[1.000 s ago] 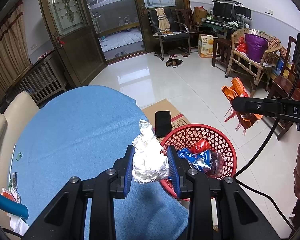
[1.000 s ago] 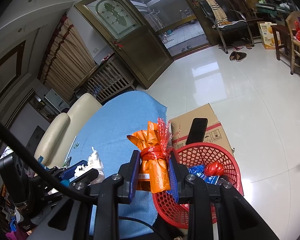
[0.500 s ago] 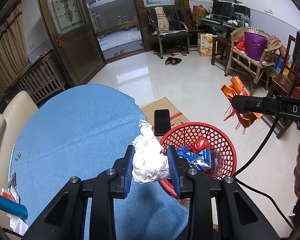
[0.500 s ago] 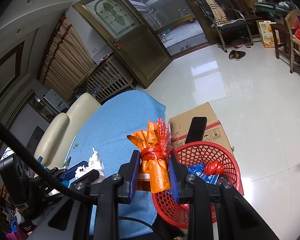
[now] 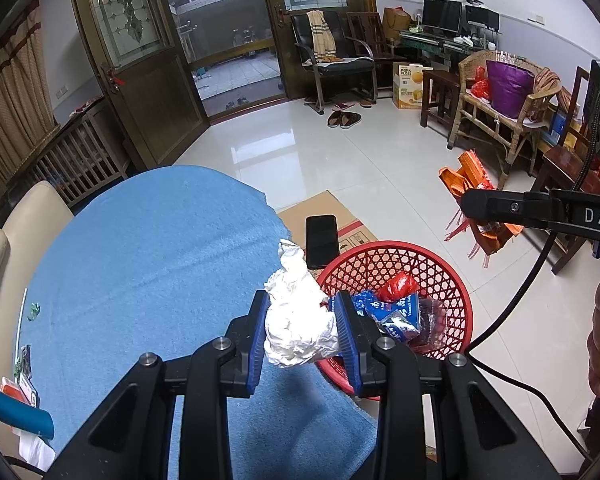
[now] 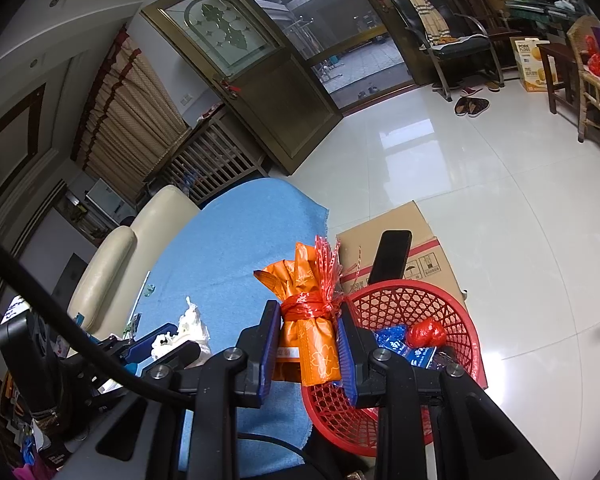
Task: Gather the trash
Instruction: 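Hold the orange bag and white tissue above the red wastebasket with both tools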
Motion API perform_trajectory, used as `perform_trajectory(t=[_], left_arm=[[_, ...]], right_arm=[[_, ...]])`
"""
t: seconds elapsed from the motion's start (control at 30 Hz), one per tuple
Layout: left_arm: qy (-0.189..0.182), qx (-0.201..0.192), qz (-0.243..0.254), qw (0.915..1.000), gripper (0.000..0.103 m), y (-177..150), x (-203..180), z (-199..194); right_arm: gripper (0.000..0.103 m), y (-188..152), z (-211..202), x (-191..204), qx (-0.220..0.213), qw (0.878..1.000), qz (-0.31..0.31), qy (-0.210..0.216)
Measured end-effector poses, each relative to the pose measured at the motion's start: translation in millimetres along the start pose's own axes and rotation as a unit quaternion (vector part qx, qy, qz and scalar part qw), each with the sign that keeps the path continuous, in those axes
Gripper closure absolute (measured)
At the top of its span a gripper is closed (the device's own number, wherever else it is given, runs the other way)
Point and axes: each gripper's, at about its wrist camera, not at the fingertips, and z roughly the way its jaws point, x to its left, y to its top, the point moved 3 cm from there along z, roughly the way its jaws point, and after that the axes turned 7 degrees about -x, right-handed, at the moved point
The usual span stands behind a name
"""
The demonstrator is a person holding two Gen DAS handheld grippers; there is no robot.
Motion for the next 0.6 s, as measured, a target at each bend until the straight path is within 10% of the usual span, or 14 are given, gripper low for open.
perform_trajectory(t=[0.6], left_arm=[[-0.007,0.007,0.002,0.9999,0.068,1.5,-5.3,7.1]], right_arm=[[0.074,0.0,2.9,-3.7,0.004,1.0,0.006,-0.002]])
